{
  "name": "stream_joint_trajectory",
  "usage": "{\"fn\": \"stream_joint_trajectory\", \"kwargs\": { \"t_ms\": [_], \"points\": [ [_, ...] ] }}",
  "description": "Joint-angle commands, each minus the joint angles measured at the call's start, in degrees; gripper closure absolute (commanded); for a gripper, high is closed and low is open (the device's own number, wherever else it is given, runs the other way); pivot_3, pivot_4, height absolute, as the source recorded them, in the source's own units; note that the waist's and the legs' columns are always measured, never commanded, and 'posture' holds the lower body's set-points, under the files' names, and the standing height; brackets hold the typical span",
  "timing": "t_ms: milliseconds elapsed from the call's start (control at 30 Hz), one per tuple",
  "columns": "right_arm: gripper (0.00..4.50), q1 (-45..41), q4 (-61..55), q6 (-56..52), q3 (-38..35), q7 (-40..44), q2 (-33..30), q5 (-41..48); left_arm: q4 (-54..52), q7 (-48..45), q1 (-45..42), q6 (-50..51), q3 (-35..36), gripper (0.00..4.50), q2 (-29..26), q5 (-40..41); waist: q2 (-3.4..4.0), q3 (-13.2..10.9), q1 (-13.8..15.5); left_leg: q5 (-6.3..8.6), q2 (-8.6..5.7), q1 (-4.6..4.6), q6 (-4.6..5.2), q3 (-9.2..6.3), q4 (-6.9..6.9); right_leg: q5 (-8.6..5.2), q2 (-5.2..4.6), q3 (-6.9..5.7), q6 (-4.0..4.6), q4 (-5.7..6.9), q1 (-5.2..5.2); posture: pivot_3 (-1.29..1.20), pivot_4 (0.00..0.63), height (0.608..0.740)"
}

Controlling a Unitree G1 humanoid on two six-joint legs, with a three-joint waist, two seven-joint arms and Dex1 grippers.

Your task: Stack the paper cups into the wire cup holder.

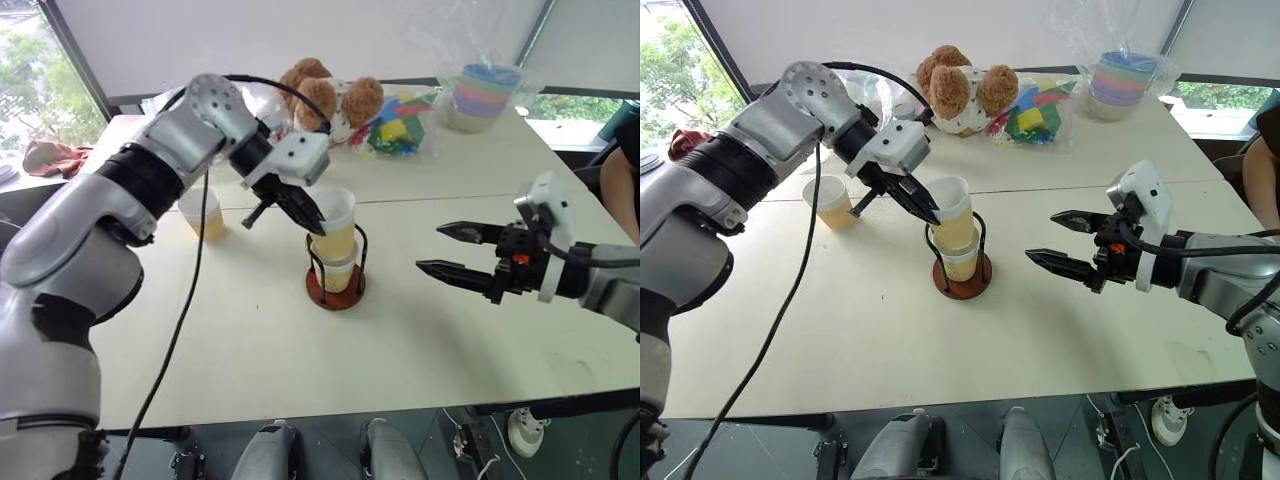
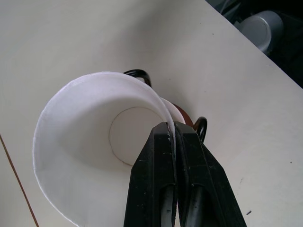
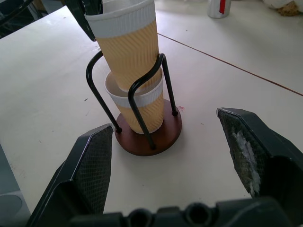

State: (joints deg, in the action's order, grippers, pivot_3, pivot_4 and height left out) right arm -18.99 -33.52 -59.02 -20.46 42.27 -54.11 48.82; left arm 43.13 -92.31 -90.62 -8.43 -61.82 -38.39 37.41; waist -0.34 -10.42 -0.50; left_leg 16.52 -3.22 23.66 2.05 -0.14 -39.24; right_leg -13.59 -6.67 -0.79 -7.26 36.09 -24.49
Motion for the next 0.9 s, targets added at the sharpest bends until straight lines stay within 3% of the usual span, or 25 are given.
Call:
{"fn": "stream_joint_trajectory", "kwargs": {
  "t_ms": [33,67,300,467,700,900],
  "points": [
    [0.69,-0.8,-1.1,1.4,-0.6,-1.0,0.3,1.2,1.4,-0.2,-2.9,-2.5,-1.2,4.45,0.8,-0.2,0.00,0.0,0.0,0.00,0.00,0.00,0.00,0.00,0.00,0.00,0.00,0.00,0.00,0.00,0.00,0.00,0.150,0.740],
    [0.69,-0.7,-1.3,1.4,-0.6,-1.3,0.4,1.3,1.9,-0.2,-3.0,-2.9,-1.4,4.45,1.1,-0.2,0.00,0.0,0.0,0.00,0.00,0.00,0.00,0.00,0.00,0.00,0.00,0.00,0.00,0.00,0.00,0.00,0.150,0.740],
    [0.69,0.0,-1.3,2.1,-0.4,-1.9,0.0,1.8,4.4,-0.2,-3.9,-2.0,1.3,1.36,2.6,0.9,-0.01,0.0,0.1,0.01,0.00,0.00,0.01,0.00,0.00,0.00,0.00,0.00,0.00,-0.01,0.00,0.00,0.150,0.740],
    [0.69,-4.7,0.2,3.7,1.4,-0.9,-0.4,2.5,8.8,-0.2,-5.6,-0.5,8.6,1.36,0.9,-1.5,-0.03,0.0,-0.3,0.01,0.00,0.00,0.01,0.00,-0.01,-0.01,0.01,-0.01,-0.01,0.00,-0.01,0.00,0.150,0.740],
    [0.69,-19.2,1.1,4.3,6.6,0.8,4.2,10.2,22.5,3.3,-2.8,-4.1,19.6,1.36,-6.9,-18.0,-0.06,-0.1,-0.5,0.01,0.12,-0.08,0.02,-0.01,0.08,-0.01,0.18,0.00,-0.01,0.07,-0.07,0.00,0.150,0.740],
    [0.69,-22.2,2.0,6.3,13.5,2.7,8.4,8.2,24.2,11.0,4.5,-6.2,29.2,1.36,-13.2,-26.9,-0.18,-0.1,0.3,0.02,0.05,0.02,0.04,-0.05,0.03,-0.01,0.10,-0.02,-0.03,0.11,-0.05,0.00,0.150,0.740]
  ]
}}
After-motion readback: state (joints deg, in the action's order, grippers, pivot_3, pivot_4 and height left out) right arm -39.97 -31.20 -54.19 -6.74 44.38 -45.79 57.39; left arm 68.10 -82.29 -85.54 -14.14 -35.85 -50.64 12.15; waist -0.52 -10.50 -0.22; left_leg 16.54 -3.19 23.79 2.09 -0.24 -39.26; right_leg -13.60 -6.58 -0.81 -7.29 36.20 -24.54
